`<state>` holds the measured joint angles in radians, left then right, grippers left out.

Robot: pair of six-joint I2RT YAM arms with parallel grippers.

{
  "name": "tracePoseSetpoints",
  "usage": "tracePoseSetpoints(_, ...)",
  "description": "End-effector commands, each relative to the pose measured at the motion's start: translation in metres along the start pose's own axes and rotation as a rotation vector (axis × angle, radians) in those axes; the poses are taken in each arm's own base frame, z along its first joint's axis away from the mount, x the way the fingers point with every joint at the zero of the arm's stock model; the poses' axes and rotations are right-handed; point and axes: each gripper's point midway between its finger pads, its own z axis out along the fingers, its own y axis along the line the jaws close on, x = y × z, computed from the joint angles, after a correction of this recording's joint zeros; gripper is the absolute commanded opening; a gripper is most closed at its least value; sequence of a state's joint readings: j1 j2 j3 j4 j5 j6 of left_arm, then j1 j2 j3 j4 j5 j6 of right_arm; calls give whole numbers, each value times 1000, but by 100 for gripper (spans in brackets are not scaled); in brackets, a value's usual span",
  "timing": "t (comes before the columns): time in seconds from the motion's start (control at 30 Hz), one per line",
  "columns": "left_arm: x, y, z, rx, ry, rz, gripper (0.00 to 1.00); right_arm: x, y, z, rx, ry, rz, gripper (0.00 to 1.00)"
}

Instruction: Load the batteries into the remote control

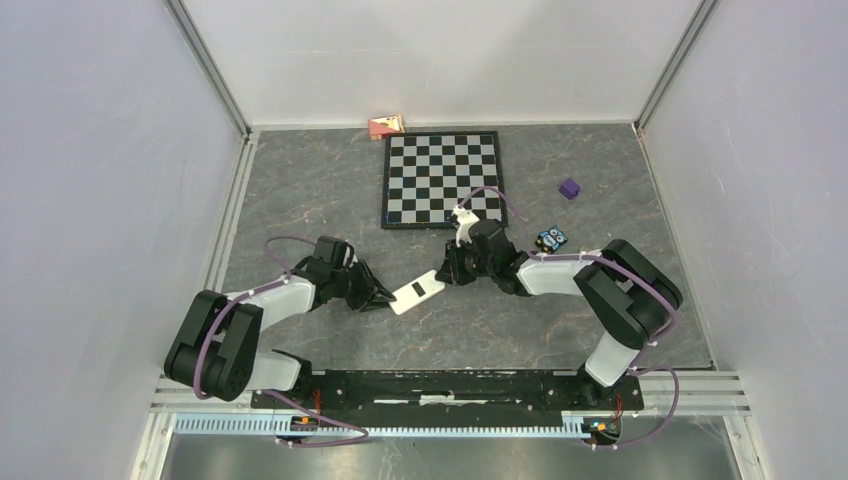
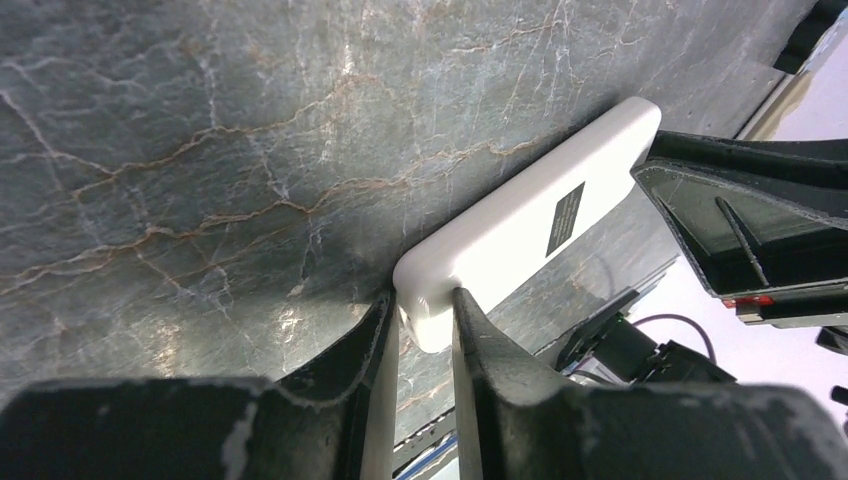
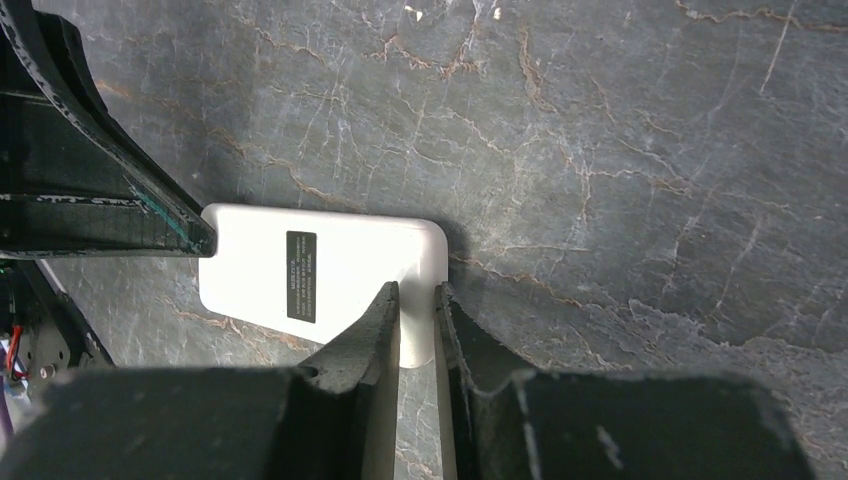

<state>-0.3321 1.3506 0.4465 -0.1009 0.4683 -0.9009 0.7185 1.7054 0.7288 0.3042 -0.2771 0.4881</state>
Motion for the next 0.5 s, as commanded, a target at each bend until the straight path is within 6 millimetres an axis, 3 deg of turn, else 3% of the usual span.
tracePoseSetpoints(0.0,1,2,8,20,-13,-62,26,54,33,-2,-109,149,43,18)
tracePoseSetpoints(0.13,-9,-4,10,39,-46,-51,25,60,52,-2,-163,160,40,18)
tracePoseSetpoints(0.23,-14,-6,11,35,-64,-50,25,53,58,-3,-164,151,25,18)
tracePoseSetpoints(0.3,-20,-4,9,8,-89,-46,26,41,50,-4,-95,137,-8,20)
tracePoseSetpoints(0.47,-36,13,-8,-134,-187,-24,40,-4,11,-17,130,73,-74,41)
